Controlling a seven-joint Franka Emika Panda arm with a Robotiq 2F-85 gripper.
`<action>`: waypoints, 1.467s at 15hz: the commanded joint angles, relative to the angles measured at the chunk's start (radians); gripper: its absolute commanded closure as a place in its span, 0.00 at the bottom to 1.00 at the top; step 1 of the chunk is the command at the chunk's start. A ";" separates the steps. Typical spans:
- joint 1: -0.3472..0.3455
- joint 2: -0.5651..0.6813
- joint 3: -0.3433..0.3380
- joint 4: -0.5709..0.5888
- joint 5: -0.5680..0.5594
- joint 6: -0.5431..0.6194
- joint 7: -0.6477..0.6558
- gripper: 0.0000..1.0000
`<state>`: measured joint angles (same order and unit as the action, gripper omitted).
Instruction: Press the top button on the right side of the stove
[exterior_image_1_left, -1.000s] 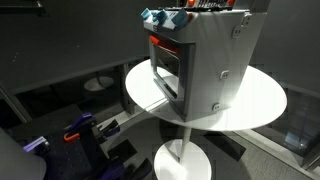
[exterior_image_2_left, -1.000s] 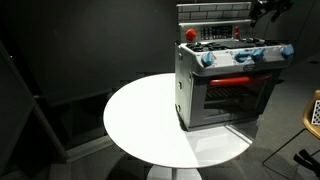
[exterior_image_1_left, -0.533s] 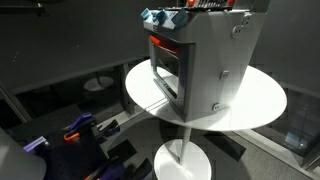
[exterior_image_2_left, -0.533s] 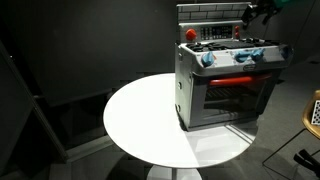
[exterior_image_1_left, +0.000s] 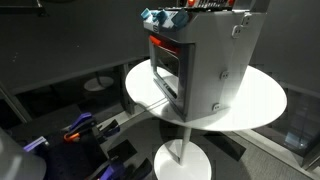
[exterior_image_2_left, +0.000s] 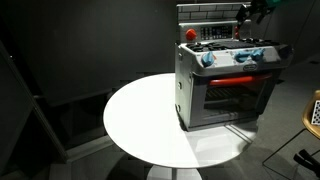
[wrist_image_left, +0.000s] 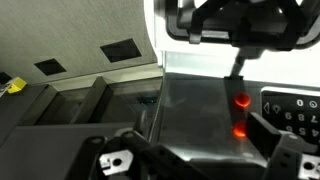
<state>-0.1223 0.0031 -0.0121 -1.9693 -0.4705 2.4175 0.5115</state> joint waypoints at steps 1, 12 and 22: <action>0.025 0.031 -0.024 0.059 -0.019 -0.029 0.024 0.00; 0.040 0.045 -0.046 0.063 -0.029 -0.021 0.023 0.00; 0.035 0.069 -0.061 0.079 -0.055 -0.014 0.028 0.00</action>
<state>-0.0932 0.0341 -0.0484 -1.9296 -0.4805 2.4155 0.5115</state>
